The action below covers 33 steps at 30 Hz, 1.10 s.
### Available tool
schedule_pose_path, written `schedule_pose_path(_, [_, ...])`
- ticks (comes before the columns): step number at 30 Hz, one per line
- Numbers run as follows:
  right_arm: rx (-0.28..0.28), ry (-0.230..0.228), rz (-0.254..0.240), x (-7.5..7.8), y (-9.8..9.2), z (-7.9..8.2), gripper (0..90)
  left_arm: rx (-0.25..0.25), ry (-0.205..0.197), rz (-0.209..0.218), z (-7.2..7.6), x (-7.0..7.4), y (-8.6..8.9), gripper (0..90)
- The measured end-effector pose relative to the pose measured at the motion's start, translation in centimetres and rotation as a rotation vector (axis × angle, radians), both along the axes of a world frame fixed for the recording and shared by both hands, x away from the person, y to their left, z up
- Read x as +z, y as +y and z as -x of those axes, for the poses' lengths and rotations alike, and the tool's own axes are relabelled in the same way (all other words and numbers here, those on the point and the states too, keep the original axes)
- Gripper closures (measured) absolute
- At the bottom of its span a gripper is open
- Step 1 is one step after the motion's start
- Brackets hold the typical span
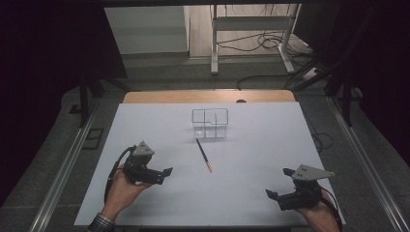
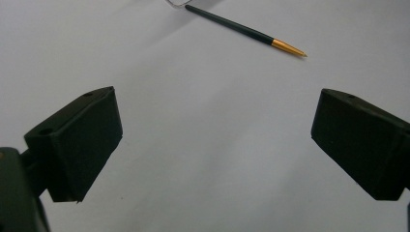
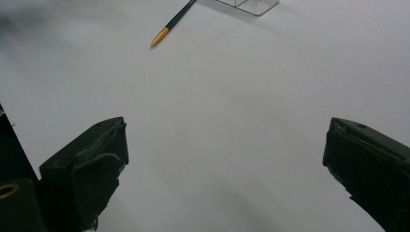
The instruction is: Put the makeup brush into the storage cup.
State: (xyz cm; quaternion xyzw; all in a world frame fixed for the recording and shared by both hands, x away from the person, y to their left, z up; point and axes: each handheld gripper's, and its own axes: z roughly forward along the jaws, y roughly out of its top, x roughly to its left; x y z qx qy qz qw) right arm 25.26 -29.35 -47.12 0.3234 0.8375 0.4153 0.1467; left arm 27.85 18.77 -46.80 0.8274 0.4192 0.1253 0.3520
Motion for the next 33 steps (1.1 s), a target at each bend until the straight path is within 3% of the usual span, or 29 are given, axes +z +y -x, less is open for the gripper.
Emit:
schedule_pose_path(23, [0.016, 0.017, 0.009, -0.3, 0.1, -0.1, 2.5, -0.044, 0.010, -0.007, -2.8, 0.9, -2.5, 4.4])
schedule_pose_path(33, [0.014, 0.020, 0.005, -0.3, 0.1, -0.1, 2.3, -0.063, 0.005, -0.030, -3.9, 1.3, -3.6, 7.0])
